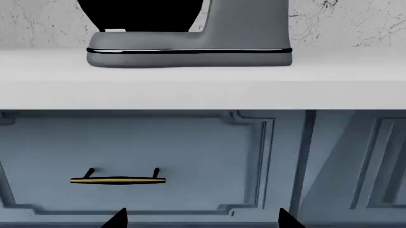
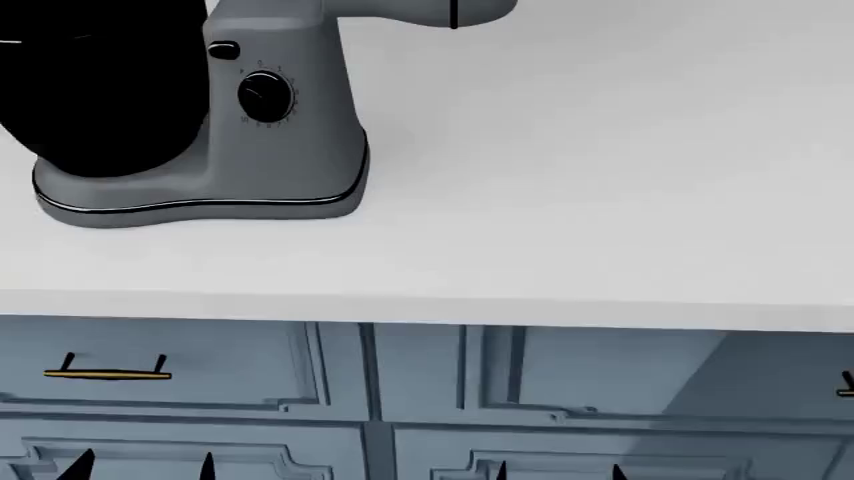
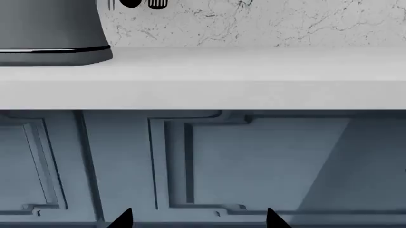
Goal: Close the stand mixer head.
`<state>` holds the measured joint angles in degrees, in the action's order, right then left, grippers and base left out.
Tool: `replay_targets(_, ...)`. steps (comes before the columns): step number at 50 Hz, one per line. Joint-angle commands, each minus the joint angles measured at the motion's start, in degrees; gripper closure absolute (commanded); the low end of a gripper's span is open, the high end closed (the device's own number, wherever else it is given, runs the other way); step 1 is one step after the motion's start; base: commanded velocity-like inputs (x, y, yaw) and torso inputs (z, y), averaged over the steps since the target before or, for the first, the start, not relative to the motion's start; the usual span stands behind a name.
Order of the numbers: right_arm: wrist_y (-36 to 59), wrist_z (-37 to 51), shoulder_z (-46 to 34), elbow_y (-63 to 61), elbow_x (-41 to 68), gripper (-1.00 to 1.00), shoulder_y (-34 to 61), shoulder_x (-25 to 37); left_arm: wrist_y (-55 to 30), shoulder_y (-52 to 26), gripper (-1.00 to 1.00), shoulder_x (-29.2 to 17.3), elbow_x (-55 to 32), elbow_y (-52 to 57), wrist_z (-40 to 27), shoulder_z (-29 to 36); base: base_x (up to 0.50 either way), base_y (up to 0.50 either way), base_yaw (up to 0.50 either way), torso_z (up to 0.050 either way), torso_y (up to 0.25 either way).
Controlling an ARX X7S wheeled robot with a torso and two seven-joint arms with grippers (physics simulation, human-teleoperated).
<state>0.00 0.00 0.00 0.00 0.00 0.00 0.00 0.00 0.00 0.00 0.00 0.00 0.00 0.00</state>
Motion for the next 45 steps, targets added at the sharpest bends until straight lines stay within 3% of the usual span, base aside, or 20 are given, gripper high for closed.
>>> replay_targets(1,0.0,1.2,-1.2,-0.2,1.0,-1.0,-0.1,1.0,-0.3,0.1,-1.0,-0.8,-0.8,0.4,-0.8,0.8,0.0,0.0,0.0,0.0,0.0)
replay_targets(5,0.5,2.1,-0.8,-0.8,4.3,-1.0,0.0,1.6,0.5,0.9,-1.0,-2.0,-1.4,0.9,-0.9,2.6,0.0,0.0,0.0,0.0,0.0)
replay_targets(6,0.5,2.2,-1.0,-0.8,4.5,-1.0,-0.1,1.8,4.5,1.9,-1.0,-2.6,-1.5,0.9,-0.2,3.2,0.0,0.0,0.0,0.05,0.0)
replay_targets(12,4.9,2.8,-1.9,-5.2,6.5,-1.0,-0.1,2.9,1.5,0.7,-1.0,-3.2,-3.4,3.3,-1.7,2.3,0.0,0.0,0.0,0.05,0.0)
replay_targets(15,11.6,4.1,-1.8,-14.8,7.0,-1.0,0.7,4.1,-4.6,0.0,-1.0,-4.1,-3.8,12.7,-2.4,2.4,0.0,0.0,0.0,0.05,0.0)
replay_targets(16,-8.6,5.3,-3.8,8.6,6.7,-1.0,8.6,0.0,8.6,-8.6,-1.0,-0.1,4.2,-8.6,-5.9,7.7,0.0,0.0,0.0,0.0,0.0)
replay_targets(17,-8.1,2.2,-2.3,0.0,3.4,-1.0,0.0,0.2,0.0,0.0,-1.0,-0.6,0.4,0.0,-0.4,1.9,0.0,0.0,0.0,0.0,0.0)
replay_targets(18,-8.0,2.2,-2.2,-3.6,3.4,-1.0,-8.6,0.2,-2.6,6.8,-1.0,-0.6,0.7,8.6,-0.5,2.2,0.0,0.0,0.0,0.0,0.0)
replay_targets(25,-6.7,5.0,-4.4,-5.1,4.2,-1.0,-10.0,2.2,-1.8,6.2,-1.0,-2.1,-0.6,10.6,-3.0,3.4,0.0,0.0,0.0,-0.013,0.0)
replay_targets(29,2.0,6.4,-3.9,-23.3,6.2,-1.0,-12.0,4.1,-4.2,4.8,-1.0,-3.0,-1.3,19.7,-3.3,3.9,0.0,0.0,0.0,-0.004,0.0)
replay_targets(34,22.6,9.2,-4.0,-51.5,7.3,-1.0,-7.1,6.4,-22.5,-3.0,-1.0,-4.1,-2.0,44.8,-4.7,4.5,0.0,0.0,0.0,0.05,0.0)
replay_targets(37,28.1,10.6,-5.1,-59.9,7.8,-1.0,-4.6,7.4,-30.3,-7.3,-1.0,-4.9,-0.5,53.9,-5.3,5.8,0.0,0.0,0.0,0.05,0.0)
replay_targets(39,24.5,19.3,-10.1,-60.0,11.0,-1.0,-4.0,15.7,-32.7,-8.1,-1.0,-5.7,0.5,57.2,-5.4,6.8,0.0,0.0,0.0,0.05,0.0)
replay_targets(43,11.8,53.7,-35.6,-60.0,24.4,-1.0,11.0,47.8,-27.4,-4.3,-1.0,-7.5,2.1,56.6,-6.0,7.5,0.0,0.0,0.0,0.05,0.0)
replay_targets(45,7.7,64.1,-44.7,-60.0,26.3,-1.0,18.3,53.7,-24.7,-2.6,-1.0,-7.4,0.6,54.6,-6.0,6.6,0.0,0.0,0.0,0.05,0.0)
